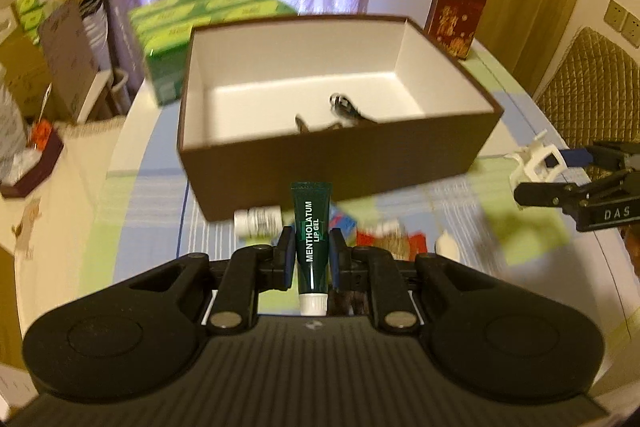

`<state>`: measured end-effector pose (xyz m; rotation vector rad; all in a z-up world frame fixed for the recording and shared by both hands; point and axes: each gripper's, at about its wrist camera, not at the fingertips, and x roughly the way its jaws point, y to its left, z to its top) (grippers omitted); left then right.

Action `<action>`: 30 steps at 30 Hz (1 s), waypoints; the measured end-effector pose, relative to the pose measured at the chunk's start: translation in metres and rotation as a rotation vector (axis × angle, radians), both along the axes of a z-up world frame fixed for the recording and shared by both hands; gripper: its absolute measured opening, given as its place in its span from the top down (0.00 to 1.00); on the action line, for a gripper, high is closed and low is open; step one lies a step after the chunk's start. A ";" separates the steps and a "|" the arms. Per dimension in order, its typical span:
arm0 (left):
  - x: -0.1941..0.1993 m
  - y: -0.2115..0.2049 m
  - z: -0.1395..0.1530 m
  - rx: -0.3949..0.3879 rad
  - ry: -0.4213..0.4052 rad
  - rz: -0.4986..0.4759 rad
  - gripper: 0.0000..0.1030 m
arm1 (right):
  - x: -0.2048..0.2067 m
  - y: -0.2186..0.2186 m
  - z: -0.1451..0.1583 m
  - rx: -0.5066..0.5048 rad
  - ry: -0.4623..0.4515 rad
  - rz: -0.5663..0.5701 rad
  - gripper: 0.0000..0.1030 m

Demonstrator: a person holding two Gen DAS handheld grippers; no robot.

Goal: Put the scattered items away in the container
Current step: 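Carry the lip gel tube and claw clip with both grippers into the box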

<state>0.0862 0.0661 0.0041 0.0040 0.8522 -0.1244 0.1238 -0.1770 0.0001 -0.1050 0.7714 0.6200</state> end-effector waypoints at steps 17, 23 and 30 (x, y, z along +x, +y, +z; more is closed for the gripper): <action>0.153 0.012 0.013 0.015 -0.019 -0.041 0.87 | 0.145 0.064 0.004 -0.063 -0.042 0.041 0.13; 0.217 0.010 -0.012 0.004 0.066 -0.042 0.87 | 0.195 0.084 -0.016 -0.090 0.030 0.035 0.13; 0.273 0.008 -0.050 -0.001 0.156 -0.049 0.87 | 0.230 0.107 -0.042 -0.173 0.088 0.013 0.13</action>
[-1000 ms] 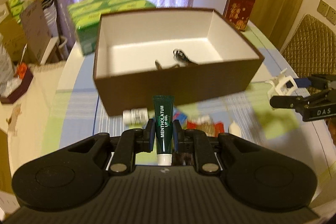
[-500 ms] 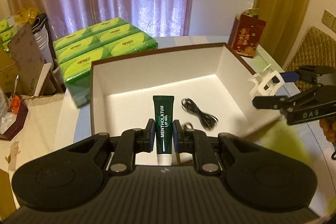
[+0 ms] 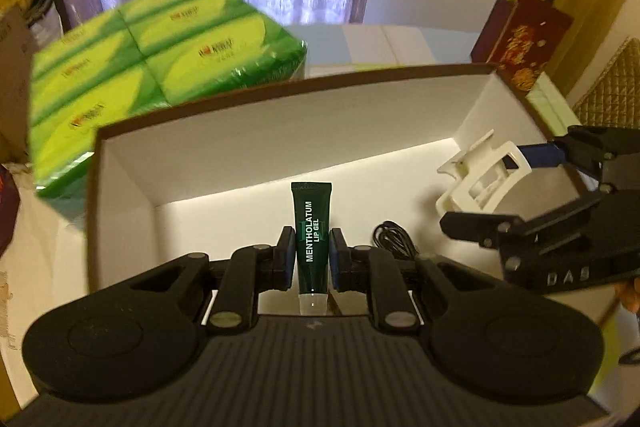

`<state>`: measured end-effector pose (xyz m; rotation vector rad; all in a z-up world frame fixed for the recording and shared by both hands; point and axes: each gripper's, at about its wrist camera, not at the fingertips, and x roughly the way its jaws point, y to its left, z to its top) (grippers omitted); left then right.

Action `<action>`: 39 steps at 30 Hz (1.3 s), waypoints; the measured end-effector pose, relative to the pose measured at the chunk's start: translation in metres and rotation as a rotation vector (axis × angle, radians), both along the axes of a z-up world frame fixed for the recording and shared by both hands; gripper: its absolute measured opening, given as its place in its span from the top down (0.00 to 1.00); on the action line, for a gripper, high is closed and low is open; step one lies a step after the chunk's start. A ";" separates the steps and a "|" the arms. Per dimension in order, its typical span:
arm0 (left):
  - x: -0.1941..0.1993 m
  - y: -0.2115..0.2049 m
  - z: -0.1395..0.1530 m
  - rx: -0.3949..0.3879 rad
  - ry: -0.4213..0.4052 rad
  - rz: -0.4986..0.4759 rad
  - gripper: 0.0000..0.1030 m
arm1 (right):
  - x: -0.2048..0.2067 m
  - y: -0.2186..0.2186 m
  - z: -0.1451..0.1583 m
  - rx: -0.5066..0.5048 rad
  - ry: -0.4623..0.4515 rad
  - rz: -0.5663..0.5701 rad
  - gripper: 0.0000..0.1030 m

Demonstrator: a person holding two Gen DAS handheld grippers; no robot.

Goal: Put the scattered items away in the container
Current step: 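Carry the lip gel tube and claw clip with both grippers into the box, then open both grippers to release the tube and clip inside the box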

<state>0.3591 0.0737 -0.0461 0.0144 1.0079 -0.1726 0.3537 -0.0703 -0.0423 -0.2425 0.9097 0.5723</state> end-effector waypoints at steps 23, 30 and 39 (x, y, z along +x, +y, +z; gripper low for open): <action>0.037 -0.001 -0.024 0.028 0.031 0.024 0.74 | 0.025 0.031 -0.024 -0.062 -0.021 0.057 0.00; 0.021 0.003 -0.003 0.051 -0.002 0.047 0.56 | 0.007 0.023 -0.006 -0.024 -0.031 0.089 0.00; -0.014 -0.006 0.019 0.077 -0.027 0.060 0.31 | -0.030 0.004 0.013 0.003 -0.010 0.036 0.00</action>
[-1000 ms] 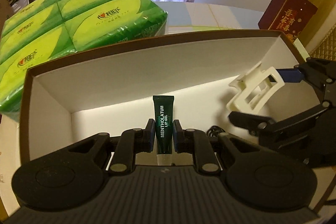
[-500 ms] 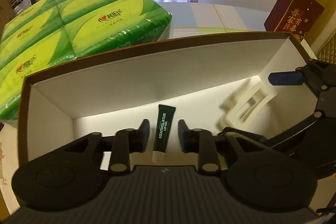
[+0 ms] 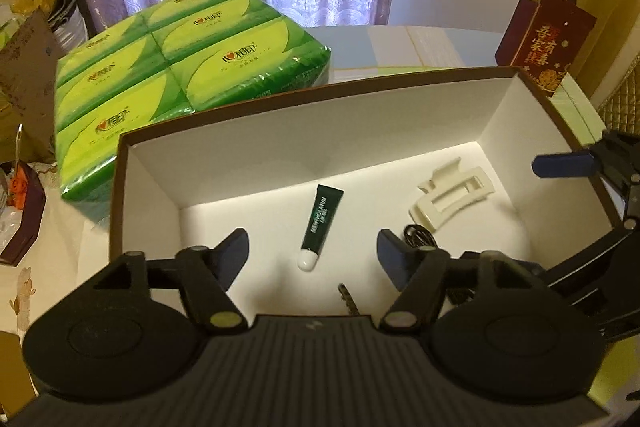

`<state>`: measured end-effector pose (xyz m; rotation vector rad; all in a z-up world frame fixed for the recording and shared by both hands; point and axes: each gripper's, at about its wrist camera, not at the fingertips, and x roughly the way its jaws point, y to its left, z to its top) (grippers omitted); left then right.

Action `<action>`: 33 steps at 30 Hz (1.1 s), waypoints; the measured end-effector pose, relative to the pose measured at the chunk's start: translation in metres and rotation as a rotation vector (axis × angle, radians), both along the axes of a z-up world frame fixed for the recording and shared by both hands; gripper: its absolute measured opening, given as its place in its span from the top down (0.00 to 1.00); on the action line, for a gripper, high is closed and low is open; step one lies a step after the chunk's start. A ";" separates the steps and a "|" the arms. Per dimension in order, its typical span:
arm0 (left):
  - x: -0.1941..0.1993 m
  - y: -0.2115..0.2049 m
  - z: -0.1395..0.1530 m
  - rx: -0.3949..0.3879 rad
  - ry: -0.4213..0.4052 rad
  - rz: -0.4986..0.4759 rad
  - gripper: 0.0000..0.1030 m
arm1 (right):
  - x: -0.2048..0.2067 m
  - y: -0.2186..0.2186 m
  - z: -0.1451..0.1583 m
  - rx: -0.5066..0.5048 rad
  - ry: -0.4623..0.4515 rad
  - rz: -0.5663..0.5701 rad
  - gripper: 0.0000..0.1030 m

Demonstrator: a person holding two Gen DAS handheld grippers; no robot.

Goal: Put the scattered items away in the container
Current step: 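Open both grippers to release the tube and clip inside the box, then withdraw both grippers from the box toward the remaining items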

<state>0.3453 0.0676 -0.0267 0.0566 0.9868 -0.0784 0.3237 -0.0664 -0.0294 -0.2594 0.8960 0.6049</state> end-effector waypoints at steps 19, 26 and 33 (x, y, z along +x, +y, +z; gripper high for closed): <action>-0.087 -0.017 0.047 0.040 -0.070 0.056 0.07 | -0.076 -0.034 0.028 0.048 -0.042 -0.112 0.00; -0.123 -0.022 0.058 0.039 -0.093 0.057 0.07 | -0.106 -0.044 0.037 0.068 -0.055 -0.126 0.00; -0.154 -0.027 0.069 0.033 -0.120 0.057 0.07 | -0.135 -0.055 0.045 0.084 -0.064 -0.132 0.00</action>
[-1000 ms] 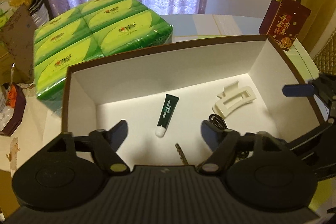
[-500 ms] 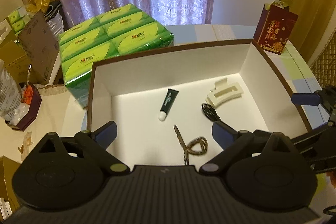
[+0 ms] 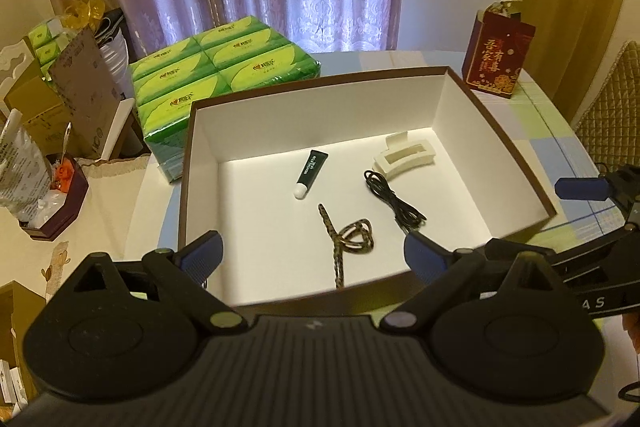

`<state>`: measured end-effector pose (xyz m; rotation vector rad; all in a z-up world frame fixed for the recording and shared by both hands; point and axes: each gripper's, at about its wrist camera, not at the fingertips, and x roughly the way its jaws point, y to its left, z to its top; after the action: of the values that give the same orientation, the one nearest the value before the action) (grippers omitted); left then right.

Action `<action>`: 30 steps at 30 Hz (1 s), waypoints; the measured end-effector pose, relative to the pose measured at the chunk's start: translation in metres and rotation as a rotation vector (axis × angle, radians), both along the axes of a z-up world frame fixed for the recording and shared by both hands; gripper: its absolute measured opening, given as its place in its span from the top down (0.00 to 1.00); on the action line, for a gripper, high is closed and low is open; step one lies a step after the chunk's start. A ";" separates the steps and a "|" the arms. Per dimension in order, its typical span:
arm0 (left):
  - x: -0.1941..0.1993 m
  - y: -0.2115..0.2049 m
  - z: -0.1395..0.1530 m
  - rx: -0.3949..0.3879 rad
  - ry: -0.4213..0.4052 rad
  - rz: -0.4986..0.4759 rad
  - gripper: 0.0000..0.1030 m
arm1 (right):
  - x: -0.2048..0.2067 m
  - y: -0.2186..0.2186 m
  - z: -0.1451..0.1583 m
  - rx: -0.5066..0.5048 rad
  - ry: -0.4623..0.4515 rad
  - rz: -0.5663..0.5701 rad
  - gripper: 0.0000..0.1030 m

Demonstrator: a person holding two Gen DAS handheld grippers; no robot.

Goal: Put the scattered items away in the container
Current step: 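Withdraw both grippers from the box toward the remaining items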

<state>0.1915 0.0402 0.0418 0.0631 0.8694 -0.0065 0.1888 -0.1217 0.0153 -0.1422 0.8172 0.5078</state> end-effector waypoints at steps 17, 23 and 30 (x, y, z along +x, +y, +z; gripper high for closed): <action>-0.067 0.015 -0.009 -0.027 0.018 0.047 0.07 | -0.062 -0.019 -0.009 0.019 0.050 -0.001 0.00; -0.088 0.023 -0.025 -0.037 0.048 0.067 0.07 | -0.079 -0.023 -0.028 0.013 0.108 -0.007 0.00; -0.107 0.017 -0.046 -0.044 0.086 0.037 0.08 | -0.095 -0.024 -0.043 0.008 0.157 -0.008 0.00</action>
<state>0.0847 0.0571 -0.0042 0.0057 0.9557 0.0067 0.0935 -0.1454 -0.0281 -0.0923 0.9683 0.5191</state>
